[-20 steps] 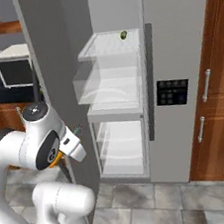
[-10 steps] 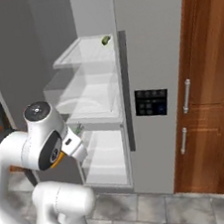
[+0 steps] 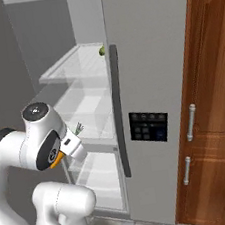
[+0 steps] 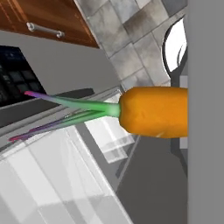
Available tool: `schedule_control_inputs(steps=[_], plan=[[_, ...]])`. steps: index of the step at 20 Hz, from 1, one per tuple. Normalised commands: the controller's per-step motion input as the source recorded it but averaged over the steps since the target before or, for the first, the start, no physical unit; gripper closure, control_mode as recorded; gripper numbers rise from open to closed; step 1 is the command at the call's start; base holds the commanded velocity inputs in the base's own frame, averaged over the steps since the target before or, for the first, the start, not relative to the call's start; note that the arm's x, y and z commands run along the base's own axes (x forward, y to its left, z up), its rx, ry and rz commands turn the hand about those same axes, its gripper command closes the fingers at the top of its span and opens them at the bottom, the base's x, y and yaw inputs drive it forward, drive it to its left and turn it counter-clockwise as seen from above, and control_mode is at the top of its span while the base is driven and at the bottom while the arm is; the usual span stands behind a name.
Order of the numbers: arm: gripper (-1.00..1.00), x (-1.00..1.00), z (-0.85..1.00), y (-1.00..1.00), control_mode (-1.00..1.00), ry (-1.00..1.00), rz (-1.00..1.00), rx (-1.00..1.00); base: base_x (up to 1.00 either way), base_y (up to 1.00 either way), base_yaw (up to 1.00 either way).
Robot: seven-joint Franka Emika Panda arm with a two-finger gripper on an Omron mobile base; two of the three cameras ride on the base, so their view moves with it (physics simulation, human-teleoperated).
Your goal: Place the carrot and lemon inside the fridge drawer. Close the drawer after placing the vegetables.
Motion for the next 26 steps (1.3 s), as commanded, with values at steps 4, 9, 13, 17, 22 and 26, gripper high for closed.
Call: schedule_control_inputs(steps=[4, 9, 13, 17, 22, 26], plan=[[1.0, 0.0, 0.0, 0.0, 1.0, 0.0, 0.0, 0.0, 0.31, -0.44, 0.22], [1.0, 0.0, 0.0, 0.0, 1.0, 0.0, 0.0, 0.0, 0.46, -0.02, 0.2], [1.0, 0.0, 0.0, 0.0, 1.0, 0.0, 0.0, 0.0, 0.43, -0.01, 0.16], [1.0, 0.0, 0.0, 0.0, 1.0, 0.0, 0.0, 0.0, 0.33, -0.02, 0.13], [1.0, 0.0, 0.0, 0.0, 1.0, 0.0, 0.0, 0.0, 0.05, -0.01, 0.07], [1.0, 0.09, 0.83, 0.02, -1.0, -0.16, 0.0, 0.01, 0.0, 0.0, 0.0]])
